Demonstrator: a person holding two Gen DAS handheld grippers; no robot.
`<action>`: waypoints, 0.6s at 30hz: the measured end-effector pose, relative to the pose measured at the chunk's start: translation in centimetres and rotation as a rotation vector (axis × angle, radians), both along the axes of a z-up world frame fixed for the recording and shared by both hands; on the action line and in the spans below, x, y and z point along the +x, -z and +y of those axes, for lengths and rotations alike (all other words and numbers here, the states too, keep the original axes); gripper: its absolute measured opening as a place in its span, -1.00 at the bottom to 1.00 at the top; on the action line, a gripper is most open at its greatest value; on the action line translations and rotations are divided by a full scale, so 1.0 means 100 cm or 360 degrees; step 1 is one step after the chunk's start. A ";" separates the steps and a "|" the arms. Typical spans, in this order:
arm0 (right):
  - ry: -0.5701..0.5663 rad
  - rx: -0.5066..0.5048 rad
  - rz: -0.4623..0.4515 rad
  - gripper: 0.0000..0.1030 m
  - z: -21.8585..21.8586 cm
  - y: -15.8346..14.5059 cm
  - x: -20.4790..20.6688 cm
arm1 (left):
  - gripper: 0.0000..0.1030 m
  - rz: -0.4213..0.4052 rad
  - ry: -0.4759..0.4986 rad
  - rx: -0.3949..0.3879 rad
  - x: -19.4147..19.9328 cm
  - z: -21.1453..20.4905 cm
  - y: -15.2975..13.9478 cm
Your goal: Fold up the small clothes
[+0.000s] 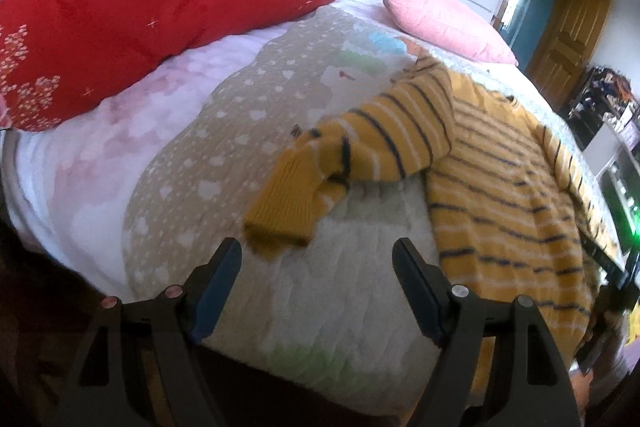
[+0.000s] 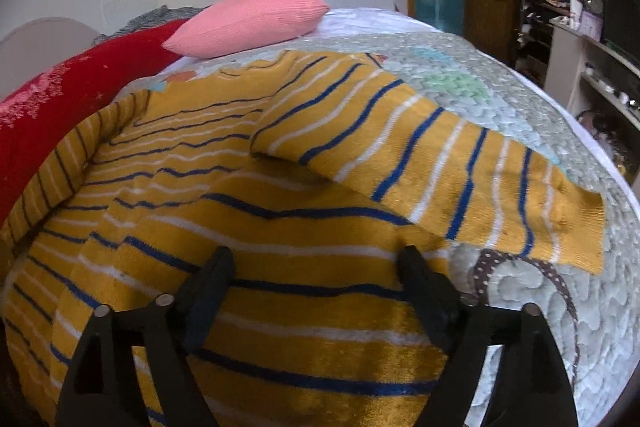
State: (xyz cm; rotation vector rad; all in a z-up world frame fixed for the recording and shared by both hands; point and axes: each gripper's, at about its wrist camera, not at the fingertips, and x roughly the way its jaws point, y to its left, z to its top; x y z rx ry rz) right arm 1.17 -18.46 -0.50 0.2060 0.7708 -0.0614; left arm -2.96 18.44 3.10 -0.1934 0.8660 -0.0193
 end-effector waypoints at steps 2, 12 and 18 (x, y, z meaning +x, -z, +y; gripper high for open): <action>-0.0022 0.0036 -0.0012 0.85 -0.002 0.001 0.000 | 0.59 -0.0026 0.0015 -0.0005 0.009 -0.003 -0.002; -0.0029 0.0014 -0.0026 0.86 0.002 0.002 -0.003 | 0.63 -0.0061 0.0029 0.0100 0.041 0.002 -0.001; -0.0026 0.0004 -0.0021 0.86 0.003 0.002 -0.003 | 0.64 -0.0097 -0.0046 0.0092 0.040 0.033 0.000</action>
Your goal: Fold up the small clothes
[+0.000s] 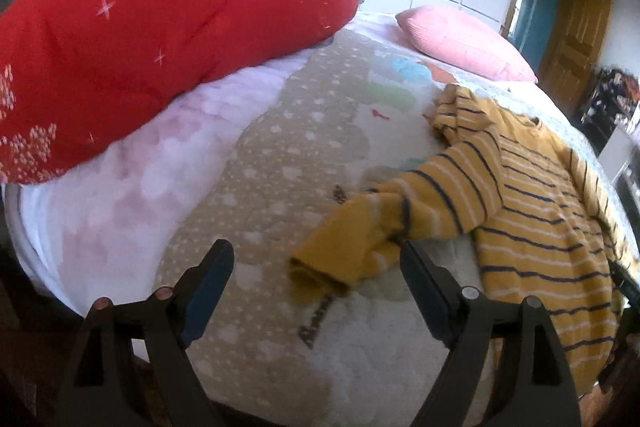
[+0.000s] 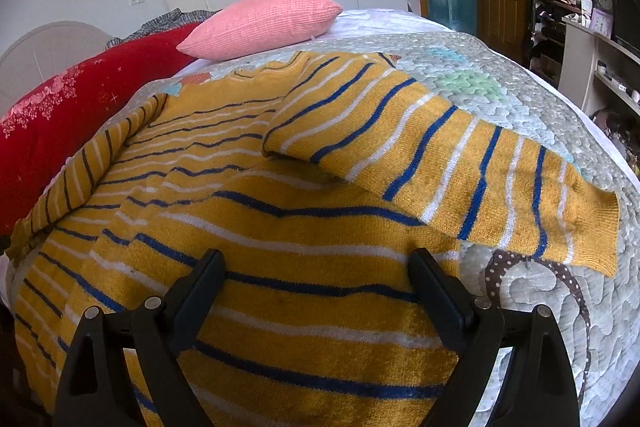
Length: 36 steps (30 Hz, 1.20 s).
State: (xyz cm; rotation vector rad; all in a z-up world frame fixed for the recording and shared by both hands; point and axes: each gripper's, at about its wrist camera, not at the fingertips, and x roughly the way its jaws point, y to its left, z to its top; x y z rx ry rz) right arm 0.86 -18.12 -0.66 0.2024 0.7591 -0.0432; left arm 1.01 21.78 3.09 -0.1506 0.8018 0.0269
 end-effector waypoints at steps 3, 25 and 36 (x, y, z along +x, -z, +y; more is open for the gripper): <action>0.0002 -0.0017 0.0007 0.86 0.001 0.000 0.000 | 0.67 0.0025 0.0083 -0.0112 0.012 0.006 0.009; 0.0015 -0.0169 0.0086 0.88 0.014 0.002 0.009 | -0.79 -0.0018 -0.0383 0.0031 0.097 0.119 -0.079; 0.0021 -0.0070 0.0087 0.78 0.007 -0.013 -0.001 | -0.80 -0.0079 0.0287 0.0013 0.119 -0.102 -0.132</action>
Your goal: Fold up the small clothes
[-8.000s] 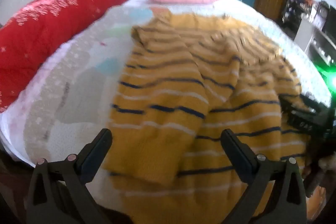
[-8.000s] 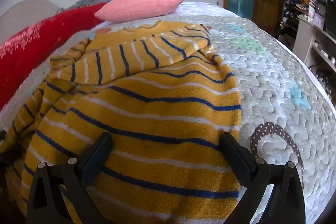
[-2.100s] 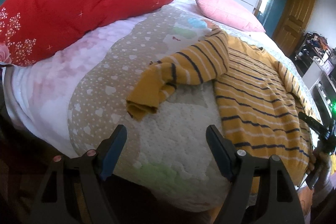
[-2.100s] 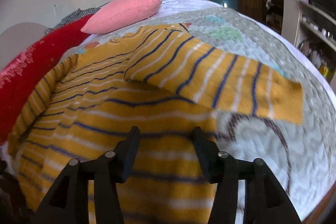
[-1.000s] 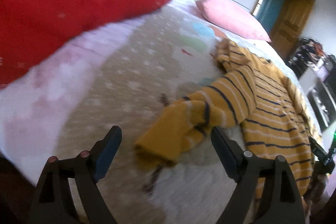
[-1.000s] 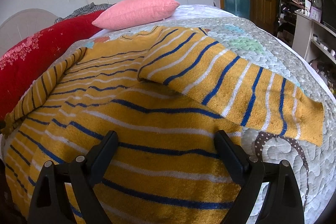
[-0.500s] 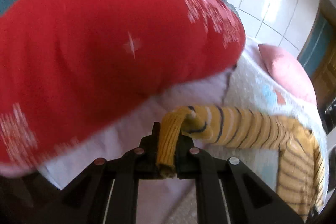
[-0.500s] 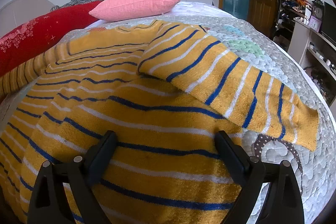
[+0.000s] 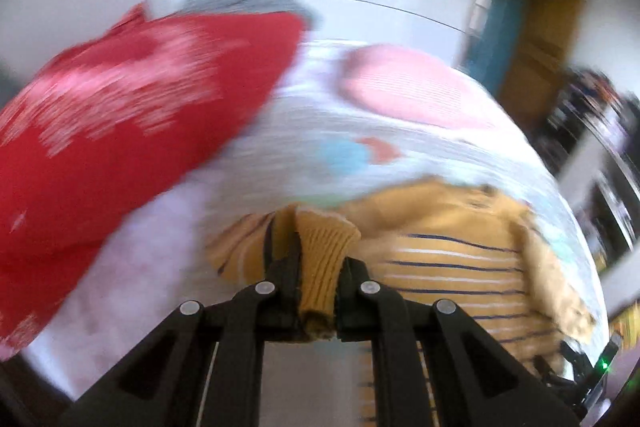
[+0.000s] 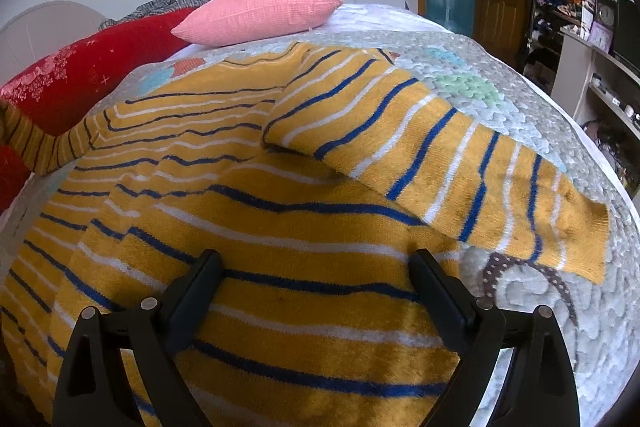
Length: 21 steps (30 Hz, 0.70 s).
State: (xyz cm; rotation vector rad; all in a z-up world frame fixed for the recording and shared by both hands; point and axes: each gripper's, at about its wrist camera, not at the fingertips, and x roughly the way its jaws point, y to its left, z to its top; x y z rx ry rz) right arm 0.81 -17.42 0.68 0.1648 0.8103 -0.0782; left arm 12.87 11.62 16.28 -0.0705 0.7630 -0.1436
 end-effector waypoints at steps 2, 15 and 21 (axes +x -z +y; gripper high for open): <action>-0.0004 0.0156 -0.0146 0.72 -0.009 -0.020 -0.022 | -0.80 0.0002 0.0196 0.0009 0.002 -0.068 -0.004; 0.0415 0.0255 -0.0133 0.76 -0.116 -0.011 -0.113 | 0.23 0.0158 0.0911 -0.0138 -0.057 -0.281 0.042; 0.0375 0.0287 -0.0148 0.76 -0.114 -0.016 -0.102 | 0.50 0.0019 0.0699 0.0065 -0.085 -0.204 0.057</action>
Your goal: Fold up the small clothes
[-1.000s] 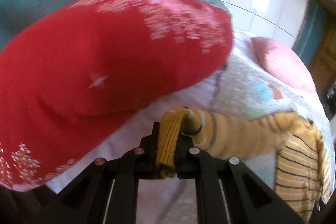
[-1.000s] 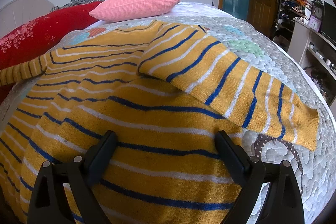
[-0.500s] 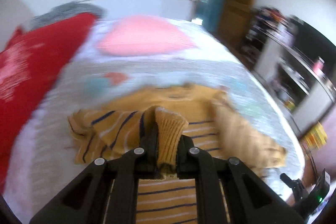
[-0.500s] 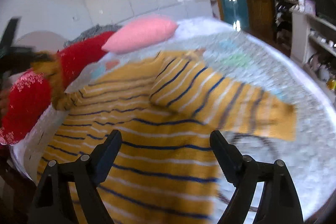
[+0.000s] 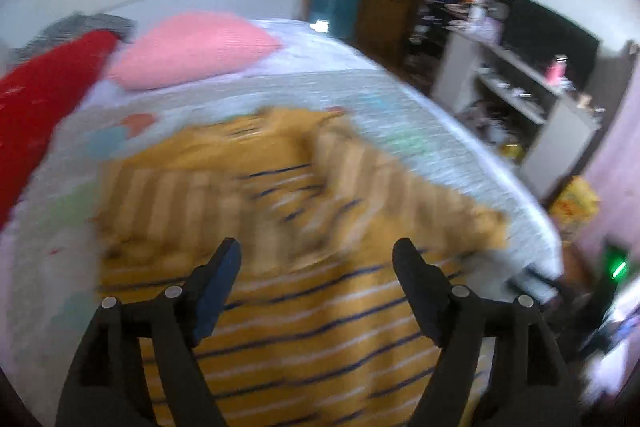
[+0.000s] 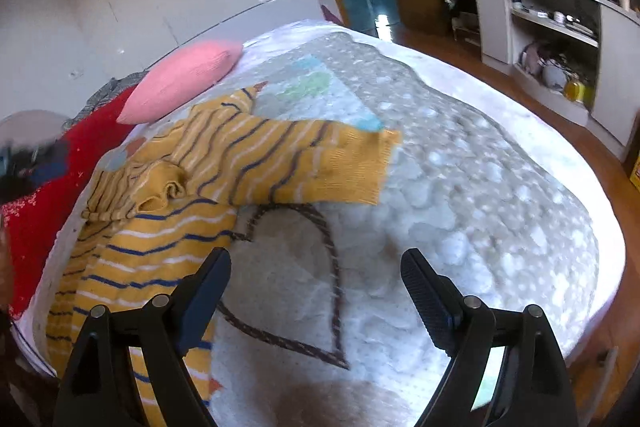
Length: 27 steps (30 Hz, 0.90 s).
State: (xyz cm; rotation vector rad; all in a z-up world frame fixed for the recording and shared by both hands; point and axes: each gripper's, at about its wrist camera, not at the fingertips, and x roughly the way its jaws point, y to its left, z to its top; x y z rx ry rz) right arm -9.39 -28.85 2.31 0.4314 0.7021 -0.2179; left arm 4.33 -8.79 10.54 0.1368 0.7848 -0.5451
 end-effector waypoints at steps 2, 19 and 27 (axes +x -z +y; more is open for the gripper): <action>-0.0064 -0.0005 -0.0014 0.76 0.011 -0.007 0.013 | 0.50 -0.0007 -0.0140 0.0073 -0.004 0.036 0.012; -0.0804 -0.0719 0.0289 -0.41 0.143 -0.017 0.192 | 0.55 0.0095 -0.0387 0.0108 -0.023 0.124 0.108; -0.0325 -0.0570 0.0445 -0.71 0.063 -0.036 0.263 | 0.66 0.0025 -0.0415 0.0067 -0.026 0.122 0.114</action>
